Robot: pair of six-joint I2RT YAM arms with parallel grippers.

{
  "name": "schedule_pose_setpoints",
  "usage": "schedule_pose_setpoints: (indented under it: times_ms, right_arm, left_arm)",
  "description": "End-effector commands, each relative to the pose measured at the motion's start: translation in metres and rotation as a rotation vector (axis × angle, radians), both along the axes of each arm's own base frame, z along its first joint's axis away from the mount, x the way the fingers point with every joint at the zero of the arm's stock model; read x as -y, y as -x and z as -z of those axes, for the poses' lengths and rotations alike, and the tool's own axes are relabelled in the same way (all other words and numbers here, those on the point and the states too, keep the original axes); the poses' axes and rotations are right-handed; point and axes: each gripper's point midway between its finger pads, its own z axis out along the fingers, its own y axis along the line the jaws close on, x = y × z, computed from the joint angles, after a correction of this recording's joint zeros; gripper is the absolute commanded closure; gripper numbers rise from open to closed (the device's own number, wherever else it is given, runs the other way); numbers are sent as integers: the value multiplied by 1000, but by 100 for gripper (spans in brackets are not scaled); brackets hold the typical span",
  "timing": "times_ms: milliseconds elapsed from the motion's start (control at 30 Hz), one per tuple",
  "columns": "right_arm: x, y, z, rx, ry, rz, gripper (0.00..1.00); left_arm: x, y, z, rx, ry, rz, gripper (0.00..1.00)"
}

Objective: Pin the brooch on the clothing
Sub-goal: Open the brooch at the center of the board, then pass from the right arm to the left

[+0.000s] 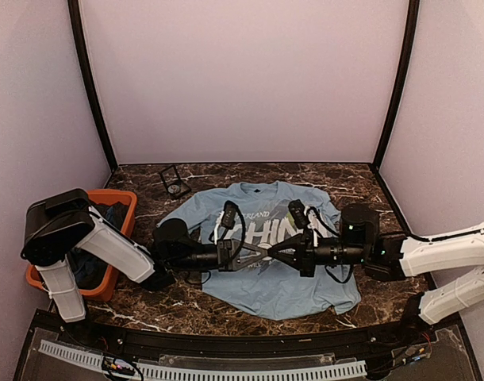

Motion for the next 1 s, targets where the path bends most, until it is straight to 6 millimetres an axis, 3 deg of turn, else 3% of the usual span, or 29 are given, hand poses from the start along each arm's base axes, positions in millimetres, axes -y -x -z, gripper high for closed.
schedule_pose_setpoints:
  times_ms: [0,267,533,700,967]
  right_arm:
    - [7,2,-22,29,-83,-7,100]
    - [10,-2,-14,7,-57,7,100]
    - [6,-1,-12,-15,-36,-12,100]
    - [-1,6,-10,-42,-21,-72,100]
    - [-5,11,-11,-56,-21,-114,100]
  left_arm:
    - [-9,11,-23,39,75,20,70]
    - [-22,8,-36,55,106,5,65]
    - [-29,0,-34,80,64,-5,65]
    - [-19,0,-18,123,-59,43,67]
    - [-13,5,-12,179,-149,110,72]
